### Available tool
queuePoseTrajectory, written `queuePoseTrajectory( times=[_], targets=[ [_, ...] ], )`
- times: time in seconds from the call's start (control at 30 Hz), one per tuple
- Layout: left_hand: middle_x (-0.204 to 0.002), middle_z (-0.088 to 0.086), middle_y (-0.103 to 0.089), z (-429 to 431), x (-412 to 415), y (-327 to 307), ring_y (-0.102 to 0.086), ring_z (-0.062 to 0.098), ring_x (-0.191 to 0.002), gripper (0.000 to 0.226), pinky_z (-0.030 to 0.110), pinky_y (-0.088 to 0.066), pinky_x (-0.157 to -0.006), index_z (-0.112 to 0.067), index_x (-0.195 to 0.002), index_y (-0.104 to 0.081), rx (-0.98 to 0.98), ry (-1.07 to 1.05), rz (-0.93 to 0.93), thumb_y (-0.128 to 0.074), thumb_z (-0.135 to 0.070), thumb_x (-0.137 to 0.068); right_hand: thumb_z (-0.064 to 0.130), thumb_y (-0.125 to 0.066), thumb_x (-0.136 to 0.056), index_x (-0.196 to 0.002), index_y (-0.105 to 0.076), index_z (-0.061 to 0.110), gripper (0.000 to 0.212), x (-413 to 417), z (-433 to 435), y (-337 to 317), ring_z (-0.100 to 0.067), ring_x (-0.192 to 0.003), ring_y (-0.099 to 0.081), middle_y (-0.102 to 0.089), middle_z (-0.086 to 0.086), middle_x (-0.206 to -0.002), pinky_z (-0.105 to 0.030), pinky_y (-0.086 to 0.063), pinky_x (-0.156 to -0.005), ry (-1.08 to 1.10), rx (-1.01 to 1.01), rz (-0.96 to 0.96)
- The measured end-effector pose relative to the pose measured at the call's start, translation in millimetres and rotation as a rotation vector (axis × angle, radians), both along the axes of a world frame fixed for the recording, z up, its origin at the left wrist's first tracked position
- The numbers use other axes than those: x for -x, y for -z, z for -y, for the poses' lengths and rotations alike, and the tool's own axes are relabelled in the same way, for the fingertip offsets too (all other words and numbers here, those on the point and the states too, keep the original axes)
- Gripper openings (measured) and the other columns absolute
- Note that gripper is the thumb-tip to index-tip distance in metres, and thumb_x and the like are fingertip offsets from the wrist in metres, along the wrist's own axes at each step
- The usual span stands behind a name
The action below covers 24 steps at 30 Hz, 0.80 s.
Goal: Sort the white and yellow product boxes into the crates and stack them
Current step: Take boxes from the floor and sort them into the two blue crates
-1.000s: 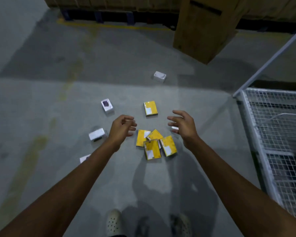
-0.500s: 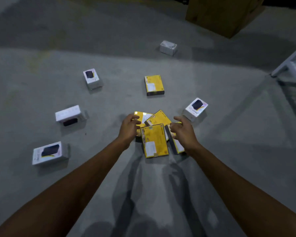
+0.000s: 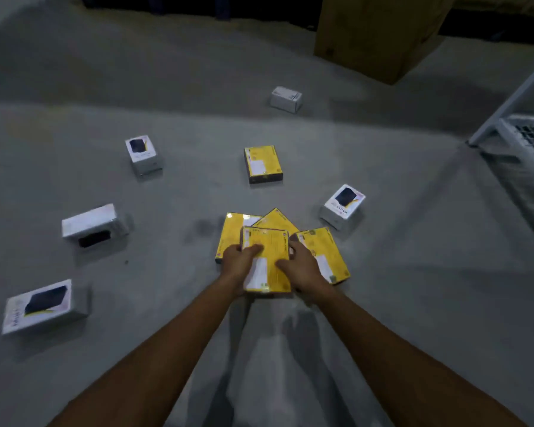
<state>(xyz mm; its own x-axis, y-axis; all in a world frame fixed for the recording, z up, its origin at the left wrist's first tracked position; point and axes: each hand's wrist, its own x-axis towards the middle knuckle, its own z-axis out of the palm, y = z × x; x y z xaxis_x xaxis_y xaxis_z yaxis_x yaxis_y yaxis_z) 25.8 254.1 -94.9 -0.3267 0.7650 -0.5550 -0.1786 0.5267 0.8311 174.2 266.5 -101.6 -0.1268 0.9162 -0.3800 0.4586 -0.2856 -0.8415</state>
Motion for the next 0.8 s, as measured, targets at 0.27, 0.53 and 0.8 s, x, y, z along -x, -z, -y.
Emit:
queuePoseTrajectory(
  times=[0.27,0.53,0.8],
  targets=[
    [-0.093,0.012,-0.076,-16.2,-26.6,0.0,-0.072,0.034,-0.091,0.016,0.054,-0.057,-0.085,-0.010,-0.090,-0.072,-0.070,-0.008,0.175,-0.078,-0.022,-0.080,0.016,-0.056,-0.090,-0.107,-0.072,0.015,0.023,-30.0,-30.7,-24.5,-0.031,-0.109,-0.062,-0.071,-0.009,-0.114,-0.031,-0.045,-0.084,0.445,-0.166,0.234],
    [-0.105,0.009,-0.071,-23.5,-64.6,12.7,-0.070,0.026,-0.092,0.022,0.044,-0.058,-0.084,-0.014,-0.112,-0.063,0.003,0.107,0.158,-0.059,-0.029,-0.096,0.035,-0.050,-0.097,-0.134,-0.050,0.016,0.041,-83.7,-44.4,11.9,-0.034,-0.122,-0.055,-0.059,-0.012,-0.132,-0.035,-0.042,-0.093,0.131,0.076,0.381],
    [-0.107,0.010,-0.070,-29.9,-77.6,4.9,-0.070,0.029,-0.094,0.026,0.051,-0.056,-0.088,-0.015,-0.113,-0.059,0.049,0.157,0.161,-0.055,-0.035,-0.097,0.075,-0.041,-0.088,-0.090,-0.073,0.022,0.062,-85.1,-39.5,19.7,-0.025,-0.095,-0.070,-0.074,-0.007,-0.100,-0.045,-0.054,-0.094,0.385,0.155,-0.042]
  ],
)
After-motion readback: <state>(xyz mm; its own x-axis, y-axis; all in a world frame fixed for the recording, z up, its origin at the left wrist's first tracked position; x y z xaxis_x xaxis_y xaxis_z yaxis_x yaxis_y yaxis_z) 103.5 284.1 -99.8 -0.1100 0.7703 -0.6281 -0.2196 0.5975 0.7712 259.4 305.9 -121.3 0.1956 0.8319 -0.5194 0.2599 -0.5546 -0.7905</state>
